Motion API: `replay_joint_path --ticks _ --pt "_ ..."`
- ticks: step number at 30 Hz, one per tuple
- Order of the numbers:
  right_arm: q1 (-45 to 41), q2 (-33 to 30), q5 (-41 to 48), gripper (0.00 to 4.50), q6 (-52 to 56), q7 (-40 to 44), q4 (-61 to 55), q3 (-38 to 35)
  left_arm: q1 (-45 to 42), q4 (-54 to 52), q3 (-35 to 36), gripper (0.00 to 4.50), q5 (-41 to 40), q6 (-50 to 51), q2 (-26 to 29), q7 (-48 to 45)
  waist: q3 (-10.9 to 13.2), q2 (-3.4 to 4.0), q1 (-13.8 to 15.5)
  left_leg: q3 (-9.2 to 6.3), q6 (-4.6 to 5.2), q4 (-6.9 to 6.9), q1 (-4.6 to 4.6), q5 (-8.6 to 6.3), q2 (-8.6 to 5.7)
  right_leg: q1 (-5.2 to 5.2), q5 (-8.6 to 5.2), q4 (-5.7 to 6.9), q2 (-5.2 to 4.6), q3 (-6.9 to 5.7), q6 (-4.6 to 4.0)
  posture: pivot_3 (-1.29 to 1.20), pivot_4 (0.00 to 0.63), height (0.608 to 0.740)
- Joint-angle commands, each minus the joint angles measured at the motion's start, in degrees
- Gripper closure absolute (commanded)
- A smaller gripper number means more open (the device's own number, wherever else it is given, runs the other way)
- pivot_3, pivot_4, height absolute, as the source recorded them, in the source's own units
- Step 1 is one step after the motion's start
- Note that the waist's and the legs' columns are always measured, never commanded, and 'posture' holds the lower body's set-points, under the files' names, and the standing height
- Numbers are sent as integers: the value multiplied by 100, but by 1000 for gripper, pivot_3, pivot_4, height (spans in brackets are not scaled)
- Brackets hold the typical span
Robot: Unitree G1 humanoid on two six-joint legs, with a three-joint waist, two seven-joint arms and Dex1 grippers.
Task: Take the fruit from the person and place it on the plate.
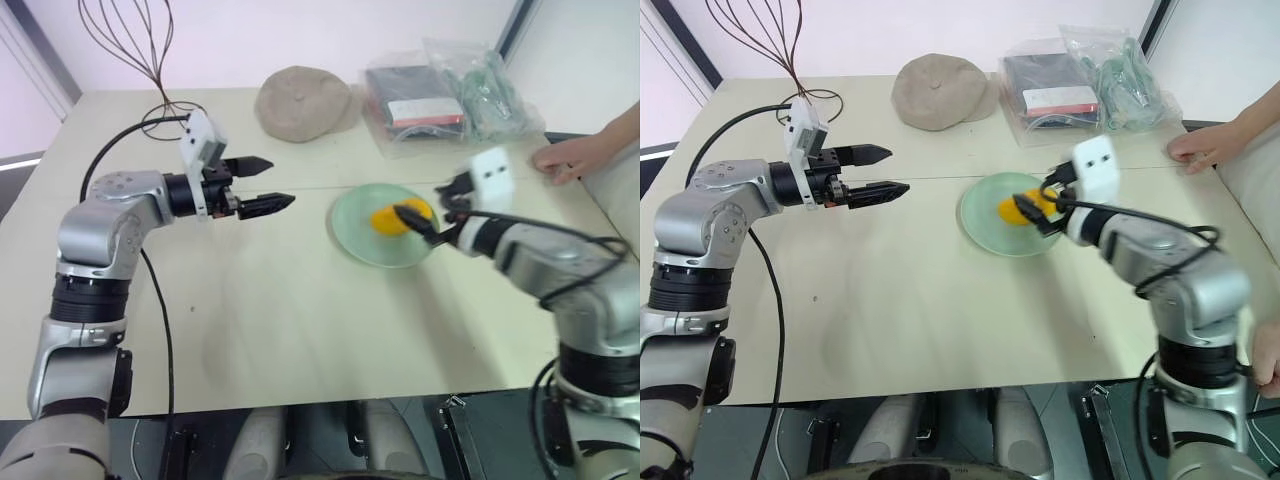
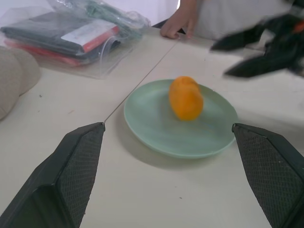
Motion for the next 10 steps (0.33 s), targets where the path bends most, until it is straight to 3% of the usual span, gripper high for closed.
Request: replay_joint_path --ticks 1,6,10 --pt "189 -800 908 52 331 733 -839 -1186 -23 -220 74 0 -104 -30 65 -129 4 7 10 0 0 0 0 0 0 -1 0 -1 -2 0 0 0 150 740" --pt "1050 -1471 1869 52 459 1355 -1315 -2439 -33 -176 64 0 -110 -37 98 -248 2 3 10 -3 2 -2 3 -1 2 10 -2 -9 -3 0 1 0 150 740" --pt "1399 -1563 2276 52 352 1206 -1325 -2851 -52 -152 72 0 -124 -41 79 -302 2 3 -12 3 2 2 9 -1 4 14 -3 -10 -3 3 -1 0 150 740"
